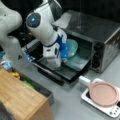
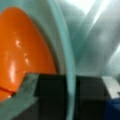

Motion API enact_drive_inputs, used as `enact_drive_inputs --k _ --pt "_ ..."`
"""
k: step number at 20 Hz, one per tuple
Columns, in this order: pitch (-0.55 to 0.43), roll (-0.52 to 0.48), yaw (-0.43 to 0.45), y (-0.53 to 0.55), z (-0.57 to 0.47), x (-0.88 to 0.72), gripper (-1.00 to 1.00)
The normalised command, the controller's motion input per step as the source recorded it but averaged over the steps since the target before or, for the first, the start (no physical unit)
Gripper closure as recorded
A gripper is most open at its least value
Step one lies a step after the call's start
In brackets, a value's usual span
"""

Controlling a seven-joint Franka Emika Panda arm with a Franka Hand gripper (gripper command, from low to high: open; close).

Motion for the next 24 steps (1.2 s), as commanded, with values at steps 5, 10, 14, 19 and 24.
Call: enact_drive_inputs --k 5,10,14,19,24 --pt "-0.068 0.135 0.017 -0.04 -0.16 0.06 1.0" --pt "-0.044 0.135 0.016 -0.06 -0.08 0.01 1.0" --pt "-0.025 0.118 0.026 -0.11 -0.01 -0.01 1.0" --pt "-0.005 0.089 0.053 -0.16 0.09 -0.03 1.0" --pt "0.011 0.039 0.097 -0.13 0.11 -0.05 1.0"
